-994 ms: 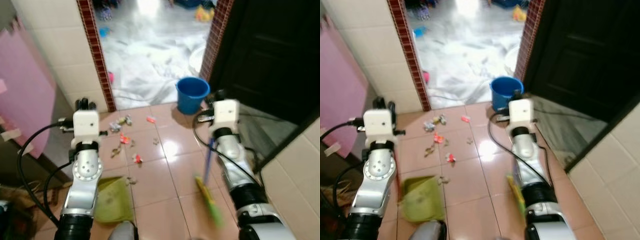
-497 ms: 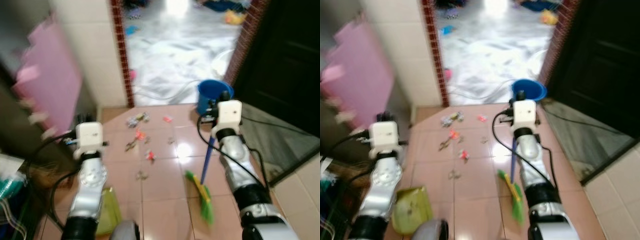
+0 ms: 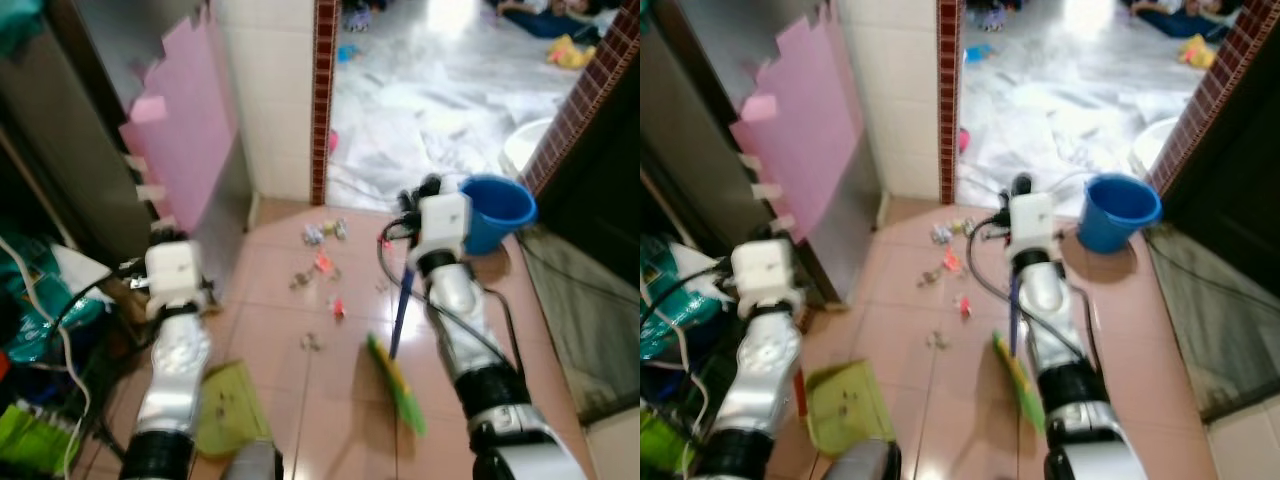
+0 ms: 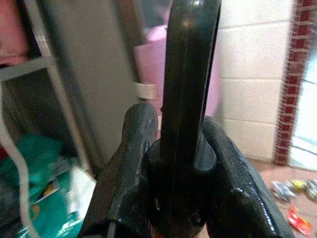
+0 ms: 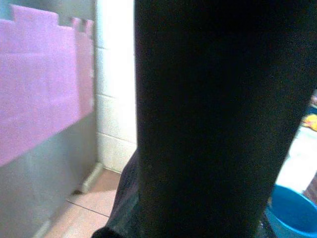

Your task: Sweep floor

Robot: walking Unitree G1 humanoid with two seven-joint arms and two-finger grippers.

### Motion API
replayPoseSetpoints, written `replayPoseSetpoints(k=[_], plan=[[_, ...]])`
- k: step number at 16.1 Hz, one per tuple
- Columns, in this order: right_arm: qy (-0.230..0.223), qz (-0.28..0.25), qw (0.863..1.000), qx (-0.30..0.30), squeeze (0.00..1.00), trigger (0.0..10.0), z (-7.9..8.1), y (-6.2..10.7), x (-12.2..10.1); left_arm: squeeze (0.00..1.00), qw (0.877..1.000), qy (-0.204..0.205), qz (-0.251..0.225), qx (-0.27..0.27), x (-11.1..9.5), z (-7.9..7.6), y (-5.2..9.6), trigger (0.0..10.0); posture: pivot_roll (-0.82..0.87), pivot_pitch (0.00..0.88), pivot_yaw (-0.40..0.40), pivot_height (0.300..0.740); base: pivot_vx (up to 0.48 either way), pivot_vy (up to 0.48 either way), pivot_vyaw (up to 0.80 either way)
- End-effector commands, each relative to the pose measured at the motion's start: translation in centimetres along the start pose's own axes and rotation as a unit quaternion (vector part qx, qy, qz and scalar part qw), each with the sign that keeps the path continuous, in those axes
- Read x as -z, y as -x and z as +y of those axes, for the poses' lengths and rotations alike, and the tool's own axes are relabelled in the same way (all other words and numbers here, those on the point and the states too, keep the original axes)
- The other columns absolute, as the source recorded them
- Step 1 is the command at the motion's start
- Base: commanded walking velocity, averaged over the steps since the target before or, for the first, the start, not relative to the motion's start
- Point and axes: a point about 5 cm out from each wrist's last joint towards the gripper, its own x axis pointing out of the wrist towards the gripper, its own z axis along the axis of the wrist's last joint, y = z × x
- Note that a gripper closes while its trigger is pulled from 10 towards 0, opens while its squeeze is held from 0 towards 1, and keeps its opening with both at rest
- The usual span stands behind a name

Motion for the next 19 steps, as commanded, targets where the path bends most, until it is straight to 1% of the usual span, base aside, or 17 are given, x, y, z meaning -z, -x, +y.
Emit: replayPoseSetpoints(k=[1, 2, 3, 4, 5, 6, 7, 8, 9, 11, 13, 14, 16, 17, 19], plan=[[0.005, -0.029, 0.999, 0.026, 0.00, 10.0, -1.2, -0.1, -1.1, 0.00, 1.000, 0.015, 0.005, 0.018, 0.2, -0.8, 0.4, 10.0, 0.05, 0.000, 0.001, 0.740, 0.000, 0.000, 0.00], [0.003, -0.026, 0.999, 0.035, 0.00, 10.0, -1.6, 0.0, -1.0, 0.00, 1.000, 0.030, -0.006, 0.009, -0.1, -0.7, 0.1, 10.0, 0.04, 0.000, -0.001, 0.740, 0.000, 0.000, 0.00], [0.003, -0.027, 0.999, 0.033, 0.00, 10.0, -1.5, 0.1, -1.0, 0.00, 0.999, 0.035, -0.012, -0.001, -0.4, -0.5, -0.1, 10.0, 0.04, 0.000, -0.001, 0.740, 0.000, 0.000, 0.00], [0.003, -0.027, 0.999, 0.032, 0.00, 10.0, -1.5, 0.0, -1.0, 0.00, 0.998, 0.057, -0.019, -0.019, -0.7, -0.4, -0.6, 10.0, 0.04, 0.000, -0.005, 0.740, 0.000, 0.000, 0.00], [0.003, -0.028, 0.999, 0.031, 0.00, 10.0, -1.4, 0.0, -1.1, 0.00, 0.997, 0.068, -0.021, -0.026, -1.0, -0.4, -1.0, 10.0, 0.04, 0.000, -0.008, 0.740, 0.000, 0.000, 0.00], [0.003, -0.030, 0.999, 0.030, 0.00, 10.0, -1.3, -0.2, -1.3, 0.00, 0.996, 0.079, -0.023, -0.021, -1.3, -0.8, -1.4, 10.0, 0.04, 0.000, -0.010, 0.740, 0.000, 0.000, 0.00], [0.004, -0.032, 0.999, 0.032, 0.00, 10.0, -1.4, -0.2, -1.4, 0.00, 0.996, 0.090, -0.026, -0.004, -1.6, -1.3, -1.5, 10.0, 0.04, 0.000, -0.010, 0.740, 0.000, 0.000, 0.00], [0.005, -0.034, 0.999, 0.035, 0.00, 10.0, -1.5, -0.3, -1.5, 0.00, 0.995, 0.090, -0.030, 0.015, -1.8, -1.9, -1.4, 10.0, 0.04, 0.000, -0.011, 0.740, 0.000, 0.000, 0.00], [0.009, -0.033, 0.999, 0.041, 0.00, 10.0, -1.6, -0.4, -1.5, 0.00, 0.996, 0.081, -0.028, 0.034, -1.5, -2.5, -1.1, 10.0, 0.04, 0.000, -0.013, 0.740, 0.000, 0.000, 0.00], [0.008, -0.031, 0.998, 0.046, 0.00, 10.0, -1.7, -0.5, -1.5, 0.00, 0.996, 0.075, -0.018, 0.052, -0.7, -2.8, -0.6, 10.0, 0.04, 0.000, -0.011, 0.740, 0.000, 0.000, 0.00], [0.007, -0.026, 0.999, 0.046, 0.00, 10.0, -1.8, -0.3, -1.3, 0.00, 0.996, 0.076, -0.022, 0.051, -0.6, -2.5, -0.1, 10.0, 0.04, 0.000, -0.013, 0.740, 0.137, 0.000, -0.76], [0.007, -0.025, 0.999, 0.045, 0.00, 10.0, -1.7, -0.3, -1.2, 0.00, 0.996, 0.067, -0.028, 0.043, -0.7, -2.2, -0.2, 10.0, 0.04, 0.000, -0.013, 0.740, 0.356, 0.292, 0.00], [0.007, -0.025, 0.999, 0.045, 0.00, 10.0, -1.7, -0.3, -1.2, 0.00, 0.996, 0.065, -0.033, 0.042, -0.7, -2.1, -0.4, 10.0, 0.04, 0.000, -0.013, 0.740, 0.390, 0.279, 0.00], [0.006, -0.026, 0.999, 0.044, 0.00, 10.0, -1.6, -0.4, -1.3, 0.00, 0.997, 0.056, -0.039, 0.034, -0.9, -1.9, -0.7, 10.0, 0.04, 0.000, -0.013, 0.740, 0.398, 0.266, 0.00], [0.006, -0.027, 0.999, 0.044, 0.00, 10.0, -1.6, -0.4, -1.4, 0.00, 0.997, 0.053, -0.046, 0.027, -1.1, -1.8, -0.9, 10.0, 0.04, 0.000, -0.008, 0.740, 0.398, 0.266, 0.00]])
